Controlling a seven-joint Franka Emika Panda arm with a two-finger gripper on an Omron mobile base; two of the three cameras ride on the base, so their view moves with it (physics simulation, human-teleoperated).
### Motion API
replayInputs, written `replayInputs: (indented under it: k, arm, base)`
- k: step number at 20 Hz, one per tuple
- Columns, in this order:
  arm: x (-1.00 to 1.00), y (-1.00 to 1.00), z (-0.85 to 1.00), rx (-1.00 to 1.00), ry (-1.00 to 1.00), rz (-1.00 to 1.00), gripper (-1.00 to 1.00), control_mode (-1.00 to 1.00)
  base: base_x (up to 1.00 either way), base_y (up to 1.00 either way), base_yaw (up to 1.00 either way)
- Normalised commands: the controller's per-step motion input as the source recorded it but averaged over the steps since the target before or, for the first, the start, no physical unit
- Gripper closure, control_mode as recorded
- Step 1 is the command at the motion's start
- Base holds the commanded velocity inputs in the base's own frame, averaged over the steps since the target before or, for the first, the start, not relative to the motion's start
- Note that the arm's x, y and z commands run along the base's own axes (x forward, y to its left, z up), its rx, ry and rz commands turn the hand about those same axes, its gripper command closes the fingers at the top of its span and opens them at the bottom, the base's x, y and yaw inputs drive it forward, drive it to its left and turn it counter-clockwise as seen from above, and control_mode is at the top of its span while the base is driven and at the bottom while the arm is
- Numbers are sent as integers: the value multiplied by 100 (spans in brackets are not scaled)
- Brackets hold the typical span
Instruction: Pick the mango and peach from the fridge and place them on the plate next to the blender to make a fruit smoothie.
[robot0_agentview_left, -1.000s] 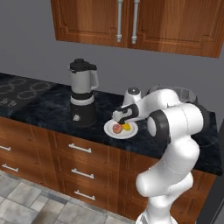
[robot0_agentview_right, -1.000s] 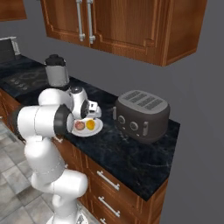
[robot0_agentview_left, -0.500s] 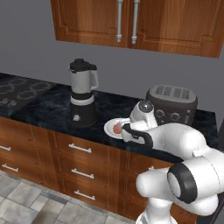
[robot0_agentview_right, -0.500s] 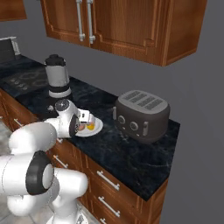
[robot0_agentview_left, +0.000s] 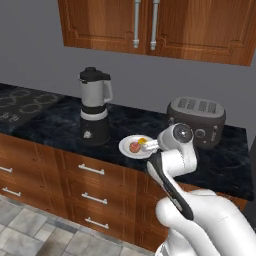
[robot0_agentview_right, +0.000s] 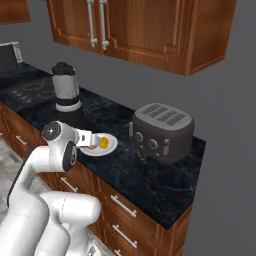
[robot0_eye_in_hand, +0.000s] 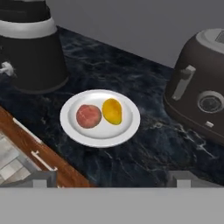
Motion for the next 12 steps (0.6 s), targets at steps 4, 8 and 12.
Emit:
replayInputs:
  k: [4,8,12]
  arm:
    - [-75,0,31,0,-11,0,-100,-100]
    - [-62,0,28,0,-11,0,-100,-100]
    - [-44,0,31,0,-10,0,-100,-100]
  base:
    - [0,0,0]
    - [0,0,0]
    - [0,0,0]
